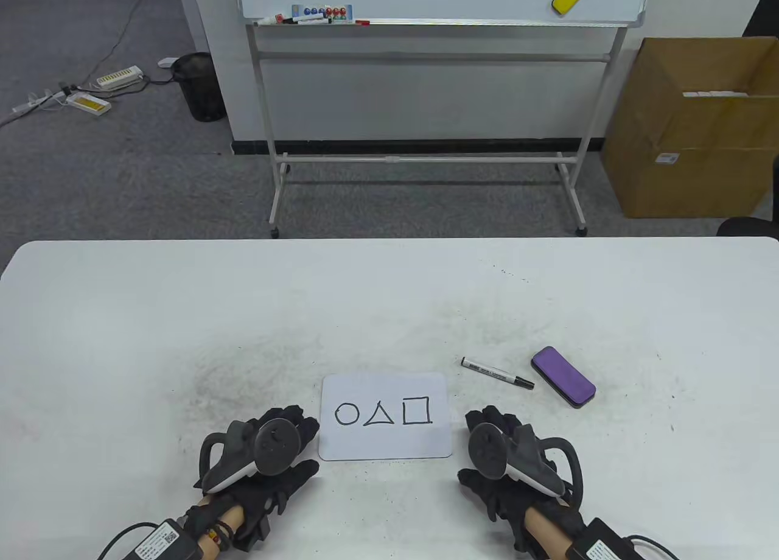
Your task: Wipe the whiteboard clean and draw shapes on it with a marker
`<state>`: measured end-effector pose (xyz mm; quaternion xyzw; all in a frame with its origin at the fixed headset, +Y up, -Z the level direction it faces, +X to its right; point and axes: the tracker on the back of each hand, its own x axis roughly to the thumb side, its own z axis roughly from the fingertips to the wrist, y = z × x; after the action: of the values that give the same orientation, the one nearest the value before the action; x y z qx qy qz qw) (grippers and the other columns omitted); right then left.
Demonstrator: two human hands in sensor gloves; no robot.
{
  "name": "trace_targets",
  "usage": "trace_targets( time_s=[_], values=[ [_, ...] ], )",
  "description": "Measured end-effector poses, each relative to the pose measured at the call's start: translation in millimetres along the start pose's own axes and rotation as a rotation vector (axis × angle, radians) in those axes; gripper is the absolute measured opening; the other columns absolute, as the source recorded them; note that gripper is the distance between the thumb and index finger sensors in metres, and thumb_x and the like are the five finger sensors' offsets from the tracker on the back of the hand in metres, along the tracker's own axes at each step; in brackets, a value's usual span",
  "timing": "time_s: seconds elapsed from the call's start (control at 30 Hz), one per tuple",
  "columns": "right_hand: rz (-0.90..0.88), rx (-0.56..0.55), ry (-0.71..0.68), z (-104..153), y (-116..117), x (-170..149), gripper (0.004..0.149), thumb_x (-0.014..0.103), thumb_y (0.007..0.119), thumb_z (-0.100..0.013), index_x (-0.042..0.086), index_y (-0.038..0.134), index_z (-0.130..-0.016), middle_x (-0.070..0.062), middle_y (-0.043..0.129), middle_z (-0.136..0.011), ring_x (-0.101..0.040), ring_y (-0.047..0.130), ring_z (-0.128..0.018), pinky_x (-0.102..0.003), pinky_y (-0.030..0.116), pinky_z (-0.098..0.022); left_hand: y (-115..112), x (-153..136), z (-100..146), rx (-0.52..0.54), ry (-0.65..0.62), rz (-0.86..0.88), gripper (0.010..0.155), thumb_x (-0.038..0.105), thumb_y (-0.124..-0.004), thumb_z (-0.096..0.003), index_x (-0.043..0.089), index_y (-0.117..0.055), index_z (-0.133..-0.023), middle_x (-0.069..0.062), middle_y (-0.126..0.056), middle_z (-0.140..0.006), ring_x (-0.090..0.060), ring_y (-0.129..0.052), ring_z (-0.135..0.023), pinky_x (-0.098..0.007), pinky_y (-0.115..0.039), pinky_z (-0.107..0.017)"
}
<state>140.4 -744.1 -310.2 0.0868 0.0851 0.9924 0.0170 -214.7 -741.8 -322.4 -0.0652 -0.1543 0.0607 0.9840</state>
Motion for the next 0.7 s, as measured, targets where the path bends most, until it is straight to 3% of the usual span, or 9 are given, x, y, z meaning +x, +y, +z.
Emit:
trace_targets(
  time_s=[0.4,0.7],
  values=[
    [-0.012,-0.051,0.047,-4.1,-5.0,-10.0,0.092,0.06,0.076,-0.034,0.022,0.037,-0.108,-0.01,0.045,-0.115,-0.039,0.059,-0.107,-0.056,0.06,-0.072,0.2,-0.3,-0.4,0.003,-0.005,0.006,0.072,0.055,-0.073,-0.0364,0.028,-0.062,-0.102,-0.008,-0.055,-0.116,-0.038,-0.06,-0.109,-0.066,-0.054,-0.075],
    [-0.163,-0.216,0.289,-26.1,-23.5,-80.7,0.093,0.059,0.08,-0.034,0.022,0.04,-0.108,-0.01,0.047,-0.115,-0.04,0.06,-0.107,-0.056,0.061,-0.072,1.1,-0.5,-1.1,0.005,-0.004,0.011,0.072,0.055,-0.073,-0.0365,0.028,-0.062,-0.102,-0.008,-0.055,-0.116,-0.038,-0.06,-0.109,-0.066,-0.053,-0.075]
  ],
)
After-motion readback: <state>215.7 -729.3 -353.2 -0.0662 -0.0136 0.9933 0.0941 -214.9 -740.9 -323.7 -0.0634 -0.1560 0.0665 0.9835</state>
